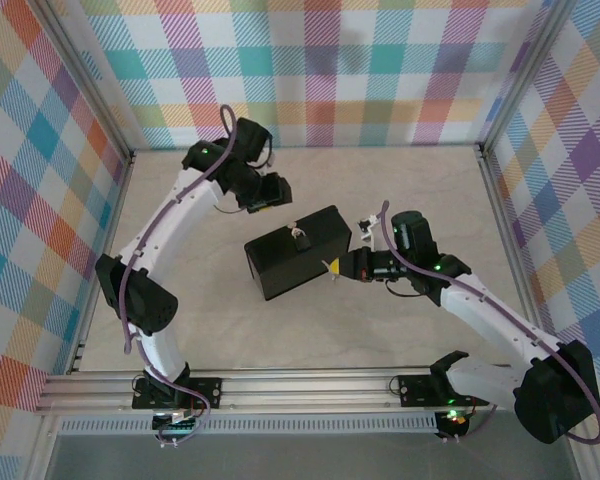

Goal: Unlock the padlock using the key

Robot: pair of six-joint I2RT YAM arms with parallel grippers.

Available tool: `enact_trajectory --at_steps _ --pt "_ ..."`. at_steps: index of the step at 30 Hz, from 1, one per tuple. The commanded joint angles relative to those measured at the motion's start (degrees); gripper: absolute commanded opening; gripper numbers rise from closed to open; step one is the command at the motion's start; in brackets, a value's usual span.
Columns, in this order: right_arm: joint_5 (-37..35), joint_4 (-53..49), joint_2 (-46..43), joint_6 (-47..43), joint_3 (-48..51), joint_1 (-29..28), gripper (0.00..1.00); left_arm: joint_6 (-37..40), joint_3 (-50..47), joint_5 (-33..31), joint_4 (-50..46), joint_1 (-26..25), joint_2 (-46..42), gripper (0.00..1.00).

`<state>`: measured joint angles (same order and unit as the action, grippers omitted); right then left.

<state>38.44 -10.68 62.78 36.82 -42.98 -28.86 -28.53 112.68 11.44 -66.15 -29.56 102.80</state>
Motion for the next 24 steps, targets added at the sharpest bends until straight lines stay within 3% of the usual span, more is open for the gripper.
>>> enact_trajectory --at_steps 1,9,24 --pt "2.06 7.15 -0.01 5.24 2.01 -0.52 0.00 -7.78 -1.80 -0.36 -1.41 -2.91 -2.34 0.47" --pt "-0.79 18.71 3.53 13.44 3.76 -3.85 0.00 -6.54 -7.52 2.85 1.67 -4.01 -3.27 0.48" --pt "-5.55 25.16 8.48 18.28 3.84 -4.71 0.00 -11.98 -13.45 8.25 6.96 -4.01 -4.05 0.53"
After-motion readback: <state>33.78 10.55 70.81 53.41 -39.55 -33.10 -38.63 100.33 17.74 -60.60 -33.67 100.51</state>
